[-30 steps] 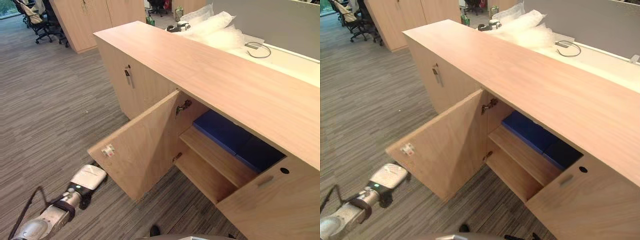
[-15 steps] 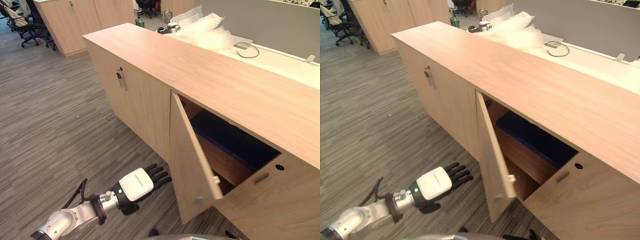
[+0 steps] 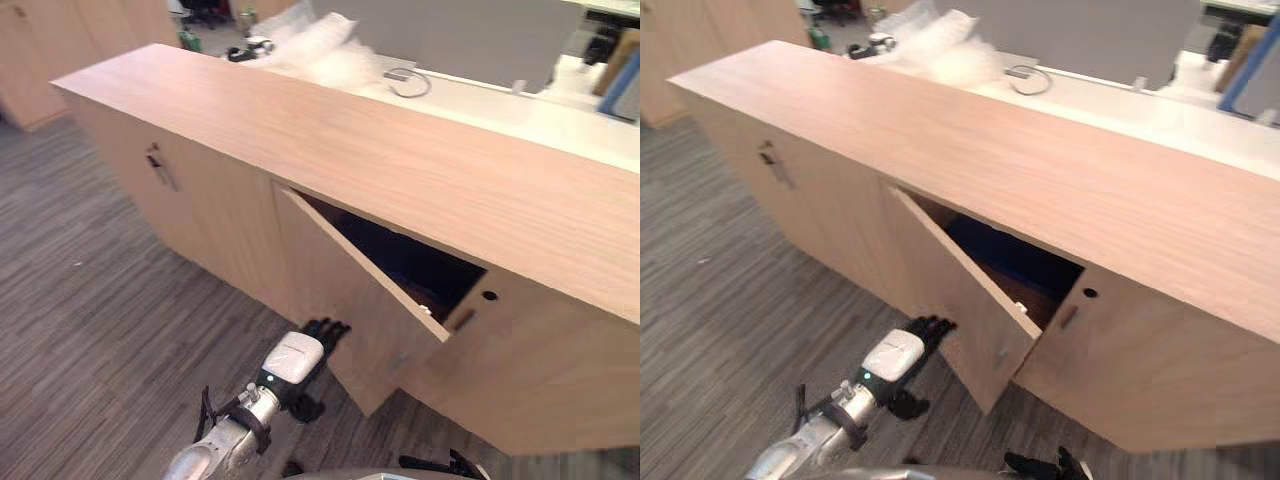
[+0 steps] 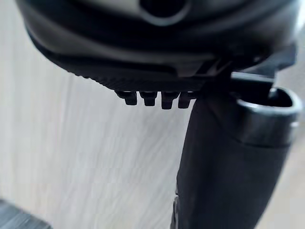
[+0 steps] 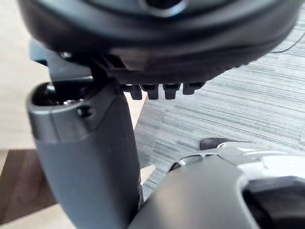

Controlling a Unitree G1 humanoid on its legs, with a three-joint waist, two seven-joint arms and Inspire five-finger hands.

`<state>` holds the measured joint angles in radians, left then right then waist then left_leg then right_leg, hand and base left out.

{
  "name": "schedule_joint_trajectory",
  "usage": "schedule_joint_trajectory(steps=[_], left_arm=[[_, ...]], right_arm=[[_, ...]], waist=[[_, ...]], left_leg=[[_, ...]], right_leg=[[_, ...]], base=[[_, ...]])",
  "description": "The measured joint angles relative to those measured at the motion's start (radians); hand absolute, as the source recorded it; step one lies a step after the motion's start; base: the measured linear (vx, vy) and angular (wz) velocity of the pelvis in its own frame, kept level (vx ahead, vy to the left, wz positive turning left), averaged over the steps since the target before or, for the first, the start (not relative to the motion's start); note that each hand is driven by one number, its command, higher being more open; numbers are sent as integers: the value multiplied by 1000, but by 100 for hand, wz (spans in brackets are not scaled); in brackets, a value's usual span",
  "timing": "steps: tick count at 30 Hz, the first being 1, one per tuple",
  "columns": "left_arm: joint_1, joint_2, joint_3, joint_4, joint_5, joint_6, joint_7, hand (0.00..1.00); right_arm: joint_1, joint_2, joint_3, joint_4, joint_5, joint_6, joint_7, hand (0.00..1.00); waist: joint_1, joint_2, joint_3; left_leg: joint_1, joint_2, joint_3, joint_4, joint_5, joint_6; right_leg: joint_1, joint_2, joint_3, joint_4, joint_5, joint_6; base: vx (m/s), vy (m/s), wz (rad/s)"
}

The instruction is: Walk over to the cabinet, pick up the folder, carry it to the office cabinet, place the folder inside the office cabinet, then close the office cabinet door

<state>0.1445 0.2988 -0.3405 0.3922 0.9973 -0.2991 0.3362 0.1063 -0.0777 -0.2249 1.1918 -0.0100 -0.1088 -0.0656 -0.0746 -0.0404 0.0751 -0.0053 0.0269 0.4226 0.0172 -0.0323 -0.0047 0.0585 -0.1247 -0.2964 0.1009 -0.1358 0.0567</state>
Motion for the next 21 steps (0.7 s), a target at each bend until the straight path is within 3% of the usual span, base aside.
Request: schedule_joint_trajectory(steps=[1, 2, 3, 5, 6, 7, 9, 10, 12, 15, 18, 21], left_arm=[[4, -27, 32, 27, -18, 18, 5, 100], [13, -76, 95, 71, -72, 48, 2, 100], [19, -122, 152, 118, -142, 71, -6, 100], [18, -168, 212, 179, -293, 102, -46, 100], [13, -197, 252, 240, -423, 115, -72, 100], [2, -227, 286, 328, -535, 128, -95, 100], [1, -258, 330, 420, -657, 141, -103, 100], [-10, -282, 377, 487, -746, 162, -107, 100], [-34, -284, 406, 545, -813, 157, -102, 100], [-53, -263, 431, 603, -999, 155, -127, 100], [-48, -252, 445, 655, -1151, 146, -167, 100], [-49, -231, 420, 711, -1287, 149, -252, 100]], right_arm=[[3, 1, -1, 0, 10, 0, -1, 100], [10, 0, -16, 0, 13, 1, -1, 100], [13, -3, -42, -1, 13, 6, -2, 100], [14, -7, -71, -2, 14, 17, -9, 100], [16, -8, -84, -3, 14, 20, -12, 100], [12, -12, -106, -7, 15, 26, -14, 100], [0, -17, -107, -9, 12, 39, -14, 100], [-9, -18, -98, -14, 11, 47, -14, 100], [-10, -21, -74, -22, 11, 51, -20, 100], [-4, -2, -58, -21, 11, 55, -20, 100], [21, 2, -58, -18, 13, 55, -19, 100], [29, 0, -71, 3, 52, 58, -8, 100]], waist=[[1, 0, 0], [3, 5, 4], [15, 37, 14], [17, 51, 18], [16, 65, 26], [18, 70, 30], [27, 79, 31], [41, 78, 31], [49, 82, 32], [53, 40, 10], [61, 32, -33], [60, 29, -46]], left_leg=[[-24, 24, 12, 71, -36, 0], [-69, 94, 38, 249, -123, 0], [-112, 167, 21, 413, -190, 24], [-167, 218, -42, 574, -206, 32], [-211, 219, -135, 671, -195, 43], [-236, 186, -260, 693, -222, 2], [-225, 131, -406, 642, -254, -46], [-202, 78, -537, 547, -265, -65], [-158, 41, -638, 424, -224, -73], [-111, 6, -558, 359, -198, -45], [-60, -28, -515, 251, -155, -21], [-1, -56, -535, 128, -88, -11]], right_leg=[[2, 9, 6, -7, 4, -4], [17, 33, 32, -22, 8, -9], [24, 71, 73, -22, 7, -15], [26, 99, 123, -11, 8, -22], [28, 105, 159, -4, 6, -26], [20, 106, 207, 9, 6, -27], [3, 104, 277, 28, 6, -26], [-19, 102, 341, 54, 6, -26], [-34, 102, 389, 70, 0, -8], [-25, 48, 411, 48, 6, 16], [-20, 0, 419, 0, 27, 43], [3, -26, 394, -38, 38, 51]], base=[[5, -127, -83], [40, -127, -99], [61, -117, -103], [80, -58, -88], [96, 13, -105], [77, 67, -101], [80, 179, -127], [74, 232, -129], [29, 249, -97], [23, 227, -56], [35, 122, -35], [74, -2, 17]])
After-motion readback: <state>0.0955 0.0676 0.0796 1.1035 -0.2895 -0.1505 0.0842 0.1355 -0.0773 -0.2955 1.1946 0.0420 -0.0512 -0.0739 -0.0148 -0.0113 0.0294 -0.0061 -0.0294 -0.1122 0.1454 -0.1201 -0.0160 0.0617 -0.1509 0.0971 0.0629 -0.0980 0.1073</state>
